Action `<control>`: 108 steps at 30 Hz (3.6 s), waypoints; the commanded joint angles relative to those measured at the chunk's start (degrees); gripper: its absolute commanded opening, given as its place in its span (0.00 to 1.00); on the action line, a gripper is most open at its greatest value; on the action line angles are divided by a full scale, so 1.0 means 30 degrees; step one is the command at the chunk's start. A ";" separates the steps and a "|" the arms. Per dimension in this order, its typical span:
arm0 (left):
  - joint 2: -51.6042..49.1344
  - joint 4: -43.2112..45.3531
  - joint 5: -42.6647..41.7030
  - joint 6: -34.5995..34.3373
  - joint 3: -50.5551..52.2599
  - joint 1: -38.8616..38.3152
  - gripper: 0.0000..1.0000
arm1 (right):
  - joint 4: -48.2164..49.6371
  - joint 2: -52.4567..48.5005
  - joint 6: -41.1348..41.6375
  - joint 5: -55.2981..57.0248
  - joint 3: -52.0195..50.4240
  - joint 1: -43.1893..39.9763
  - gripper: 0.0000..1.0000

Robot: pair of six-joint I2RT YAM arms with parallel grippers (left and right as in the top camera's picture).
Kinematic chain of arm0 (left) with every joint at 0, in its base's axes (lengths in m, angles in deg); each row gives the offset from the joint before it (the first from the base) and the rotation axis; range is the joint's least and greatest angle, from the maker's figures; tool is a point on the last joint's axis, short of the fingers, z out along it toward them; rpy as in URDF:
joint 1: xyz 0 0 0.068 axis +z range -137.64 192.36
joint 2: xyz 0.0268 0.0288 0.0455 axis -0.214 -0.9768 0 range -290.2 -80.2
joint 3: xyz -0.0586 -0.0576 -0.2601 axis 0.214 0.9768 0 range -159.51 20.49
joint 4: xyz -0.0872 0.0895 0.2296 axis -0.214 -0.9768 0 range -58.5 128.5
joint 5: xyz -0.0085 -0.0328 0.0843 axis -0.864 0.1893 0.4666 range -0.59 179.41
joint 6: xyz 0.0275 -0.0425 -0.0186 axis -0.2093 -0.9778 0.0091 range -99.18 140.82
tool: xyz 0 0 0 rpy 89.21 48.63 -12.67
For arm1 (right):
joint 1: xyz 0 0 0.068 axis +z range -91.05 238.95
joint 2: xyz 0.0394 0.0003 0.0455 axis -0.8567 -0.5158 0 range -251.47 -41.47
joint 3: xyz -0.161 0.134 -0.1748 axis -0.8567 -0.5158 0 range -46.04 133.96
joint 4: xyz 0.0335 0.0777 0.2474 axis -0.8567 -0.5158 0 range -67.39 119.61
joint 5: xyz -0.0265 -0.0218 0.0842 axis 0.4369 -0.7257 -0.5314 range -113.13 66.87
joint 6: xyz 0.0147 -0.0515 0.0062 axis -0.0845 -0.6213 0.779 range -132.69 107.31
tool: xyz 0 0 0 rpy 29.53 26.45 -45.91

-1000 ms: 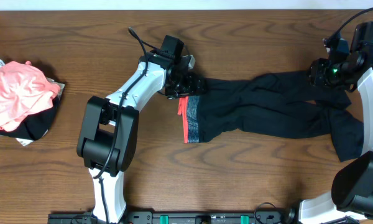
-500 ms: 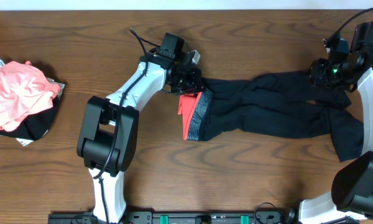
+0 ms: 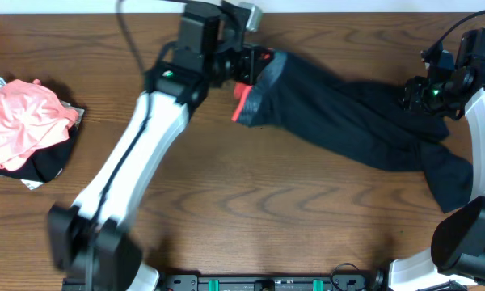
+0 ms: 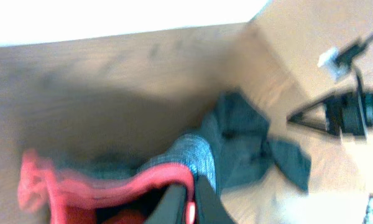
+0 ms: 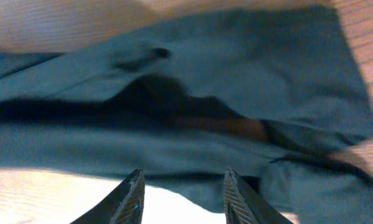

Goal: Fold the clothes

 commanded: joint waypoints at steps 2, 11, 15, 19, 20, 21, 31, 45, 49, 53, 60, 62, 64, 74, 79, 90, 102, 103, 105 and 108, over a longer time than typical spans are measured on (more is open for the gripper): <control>0.1260 -0.6062 0.2973 0.0780 -0.0117 0.0102 0.06 | 0.0029 -0.0124 -0.0240 0.0211 -0.0131 0.0313 0.40; 0.1275 -1.4302 0.2965 0.0729 0.1231 0.0036 0.43 | -0.0036 -0.0124 -0.0240 0.0204 -0.0131 0.0313 0.40; 0.1275 -1.4222 0.3279 0.0736 0.1239 0.0036 0.52 | -0.0175 -0.0124 -0.0240 0.0204 -0.0131 0.0313 0.40; 0.1275 -1.2509 0.3621 0.0736 0.1239 0.0036 0.52 | -0.0168 -0.0124 -0.0240 0.0211 -0.0131 0.0313 0.41; 0.1275 -1.1846 0.4095 0.0729 0.1239 0.0036 0.52 | -0.0160 -0.0124 -0.0240 0.0211 -0.0131 0.0313 0.41; 0.1275 -1.1089 0.4852 0.0729 0.1239 0.0036 0.52 | -0.0153 -0.0124 -0.0240 0.0211 -0.0131 0.0313 0.42; -0.1865 -0.6870 0.7424 0.1865 0.1231 0.0852 0.61 | -0.0321 -0.0124 0.0131 0.1494 -0.0168 0.0313 0.44; -0.7519 -0.2579 0.2776 0.3381 0.1100 0.3585 0.64 | 0.0153 -0.0124 0.1996 0.4503 -0.1370 0.0168 0.57; -0.7978 -0.1377 0.2718 0.3373 0.1100 0.3395 0.64 | 0.0102 -0.0124 0.2011 0.4481 -0.1377 0.0175 0.57; -0.8845 -0.0809 0.2703 0.3366 0.1100 0.3118 0.64 | -0.0036 -0.0124 0.2069 0.4488 -0.1377 0.0175 0.56; -0.9901 -0.0291 0.2718 0.3366 0.1100 0.3082 0.64 | -0.0131 -0.0124 0.2062 0.4488 -0.1377 0.0175 0.57; -0.9952 -0.0102 0.2710 0.3366 0.1100 0.3075 0.64 | -0.0131 -0.0124 0.2069 0.4488 -0.1377 0.0175 0.57; -0.9967 0.0095 0.2688 0.3359 0.1100 0.3009 0.63 | -0.0131 -0.0124 0.2062 0.4488 -0.1377 0.0175 0.56; -0.9967 0.0860 0.2382 0.2827 0.1086 0.3045 0.22 | 0.1056 -0.0197 0.2142 0.4503 -0.1800 0.0095 0.55; -0.9974 0.0393 0.2368 0.1690 0.1086 0.3453 0.22 | 0.4080 -0.0925 0.2091 0.4488 -0.3315 -0.0087 0.60; -0.9974 -0.1304 0.2368 0.1639 0.1086 0.3424 0.22 | 0.9406 -0.5617 0.1530 0.0561 -0.4342 -0.0080 0.41; -0.9974 -0.1734 0.2368 0.1639 0.1093 0.3424 0.23 | 1.0163 -0.7351 0.2200 0.5923 -0.4335 -0.0364 0.45; -0.9974 -0.1756 0.2368 0.1639 0.1093 0.3424 0.23 | 1.0302 -0.7351 0.2215 0.6637 -0.4335 -0.0495 0.45; -0.9974 -0.1821 0.2368 0.1639 0.1093 0.3424 0.23 | 1.0732 -0.7344 0.2208 0.7788 -0.4320 -0.0867 0.46; -0.9974 -0.1960 0.2368 0.1639 0.1093 0.3424 0.23 | 1.1548 -0.7344 0.2215 0.8349 -0.4211 -0.1537 0.49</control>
